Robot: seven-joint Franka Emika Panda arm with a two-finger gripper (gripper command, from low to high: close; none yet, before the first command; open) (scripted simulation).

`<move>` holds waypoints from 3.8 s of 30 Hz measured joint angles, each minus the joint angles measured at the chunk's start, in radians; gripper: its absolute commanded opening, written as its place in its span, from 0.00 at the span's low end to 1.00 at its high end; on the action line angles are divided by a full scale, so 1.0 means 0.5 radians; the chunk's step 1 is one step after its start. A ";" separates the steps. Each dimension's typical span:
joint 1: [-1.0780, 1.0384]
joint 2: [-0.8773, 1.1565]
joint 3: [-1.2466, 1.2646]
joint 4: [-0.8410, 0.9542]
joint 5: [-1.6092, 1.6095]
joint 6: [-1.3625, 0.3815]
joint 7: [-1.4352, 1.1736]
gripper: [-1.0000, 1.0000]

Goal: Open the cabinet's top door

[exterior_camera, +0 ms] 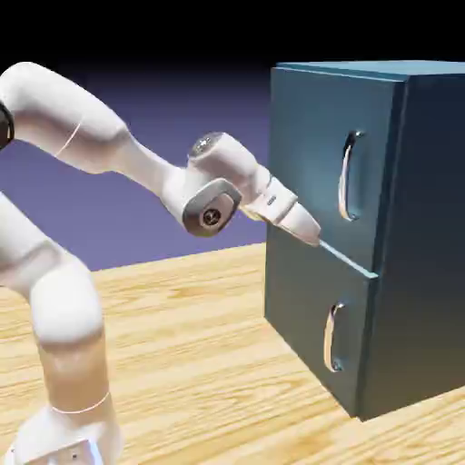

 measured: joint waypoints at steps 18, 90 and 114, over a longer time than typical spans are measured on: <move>0.486 -0.388 -0.608 0.148 -1.566 -0.111 1.045 1.00; 0.863 -1.694 -0.515 -0.434 -3.629 -1.540 3.227 0.00; 0.903 -1.348 1.224 -0.141 -1.929 -2.752 3.342 0.00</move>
